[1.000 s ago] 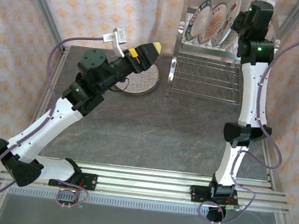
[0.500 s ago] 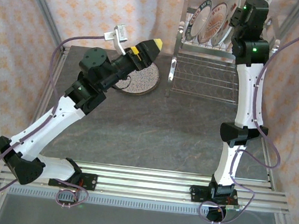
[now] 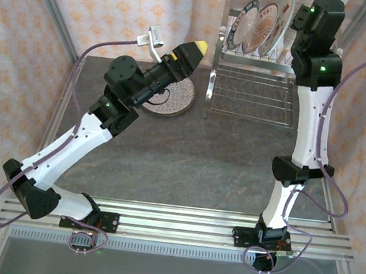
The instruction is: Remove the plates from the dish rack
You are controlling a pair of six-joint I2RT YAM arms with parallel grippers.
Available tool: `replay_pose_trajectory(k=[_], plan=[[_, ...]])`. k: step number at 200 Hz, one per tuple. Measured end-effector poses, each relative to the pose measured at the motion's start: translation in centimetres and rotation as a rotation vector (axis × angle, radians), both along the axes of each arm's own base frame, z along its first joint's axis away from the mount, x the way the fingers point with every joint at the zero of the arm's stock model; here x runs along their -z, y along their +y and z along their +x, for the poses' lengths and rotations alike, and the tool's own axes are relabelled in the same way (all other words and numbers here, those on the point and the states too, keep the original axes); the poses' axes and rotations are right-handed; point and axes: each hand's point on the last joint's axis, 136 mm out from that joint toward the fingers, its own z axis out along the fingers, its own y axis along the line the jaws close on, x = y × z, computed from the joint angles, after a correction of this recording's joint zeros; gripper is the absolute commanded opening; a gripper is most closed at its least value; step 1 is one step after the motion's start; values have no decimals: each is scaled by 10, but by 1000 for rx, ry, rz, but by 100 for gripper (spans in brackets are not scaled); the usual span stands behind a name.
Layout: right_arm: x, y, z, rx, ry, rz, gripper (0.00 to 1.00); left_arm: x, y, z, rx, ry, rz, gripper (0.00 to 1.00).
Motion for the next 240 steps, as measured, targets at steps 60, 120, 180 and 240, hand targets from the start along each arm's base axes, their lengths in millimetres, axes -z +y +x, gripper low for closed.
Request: replay_pose_trajectory(k=[60,120,180,240], plan=[[-36,-12,-65,8,-84,79,0,21,-39,13,80,71,-66,99],[-19,-19,-106,1,-18,154,0,56,-92,18,178,159,-108,99],[-6,-19,-149,-43,26,236,0,85,-150,8,286,253,-143,95],[5,-12,-190,-124,55,333,0,92,-172,-4,335,297,-214,91]])
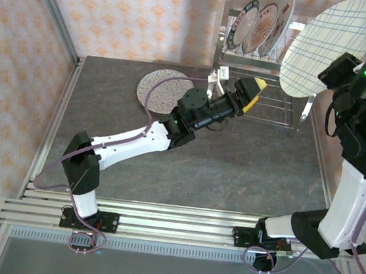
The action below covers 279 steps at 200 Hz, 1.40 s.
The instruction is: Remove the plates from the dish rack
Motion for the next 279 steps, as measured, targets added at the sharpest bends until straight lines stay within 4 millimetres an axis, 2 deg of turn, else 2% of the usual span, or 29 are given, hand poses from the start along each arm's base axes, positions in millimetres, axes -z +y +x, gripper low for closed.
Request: replay_pose_trajectory(k=[40,69,94,125,154,193,218,279], plan=[[13,10,-11,-67,44,48,0,6,-12,-2,14,26,-42,87],[26,18,-17,-110,83,81,0,17,-22,-3,30,51,-46,78],[35,22,-22,-135,109,107,0,17,-27,-7,45,65,-60,73],[39,26,-28,-156,118,140,0,12,-26,-9,48,62,-82,67],[46,29,-31,-169,133,175,0,7,-24,-10,54,64,-109,55],[50,32,-33,-175,127,231,0,3,-23,-10,60,72,-136,53],[53,33,-31,-178,130,248,0,3,-21,-10,58,74,-150,48],[57,35,-30,-177,133,273,0,8,-20,-8,55,95,-167,25]])
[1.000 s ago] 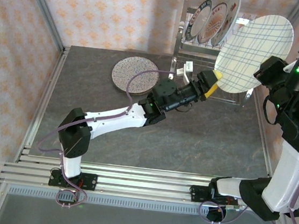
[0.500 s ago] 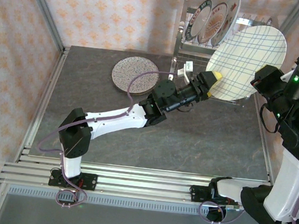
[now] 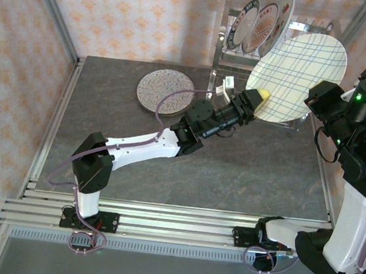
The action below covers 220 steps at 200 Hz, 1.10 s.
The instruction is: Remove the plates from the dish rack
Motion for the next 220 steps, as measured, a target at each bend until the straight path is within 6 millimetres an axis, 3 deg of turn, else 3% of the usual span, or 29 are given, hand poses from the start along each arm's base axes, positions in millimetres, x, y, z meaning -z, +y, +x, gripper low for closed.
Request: replay_pose_trajectory(k=[45,57,108,131,184,220], plan=[[-3,-1,-4,0,-31,11,0,-9,7,-3,20,20,-73,0],[-1,-1,-6,-1,-31,11,0,-9,7,-5,29,20,-76,0],[7,0,-10,-19,-3,-29,51,-6,16,-9,44,0,-79,0],[11,0,-6,-31,22,-73,68,-3,22,-6,37,-17,-55,0],[1,0,-11,-63,12,-155,86,7,42,1,43,-34,34,0],[-3,10,-14,-140,-8,-200,87,22,59,2,53,-27,127,0]])
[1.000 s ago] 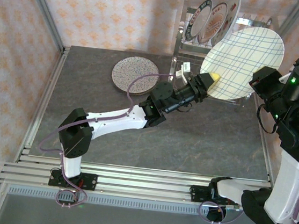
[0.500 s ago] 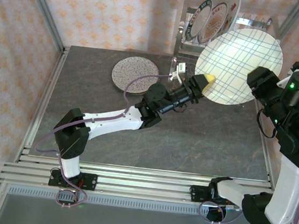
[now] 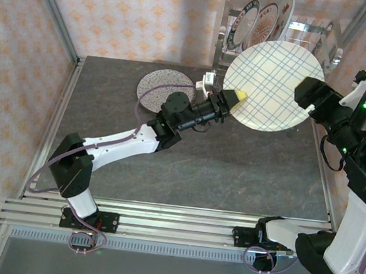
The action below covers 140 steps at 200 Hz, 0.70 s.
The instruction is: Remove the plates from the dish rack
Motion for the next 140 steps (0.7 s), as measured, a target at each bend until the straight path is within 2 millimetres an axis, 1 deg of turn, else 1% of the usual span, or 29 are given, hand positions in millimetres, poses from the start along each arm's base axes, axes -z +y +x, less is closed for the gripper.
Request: replay_pose_trajectory(k=[13,39,64,84,114,140], plan=[[1,5,0,-34,1,-11,88,5,7,0,4,5,35,0],[4,15,-1,-104,1,-32,88,8,22,-2,17,3,84,0],[8,25,-2,-172,3,-59,88,9,34,-6,40,-5,127,0],[12,30,-2,-210,6,-78,88,13,44,-12,59,-3,159,0],[17,37,0,-255,14,-100,88,31,65,-19,66,26,207,0],[21,45,5,-300,22,-110,88,50,88,-19,43,72,244,0]])
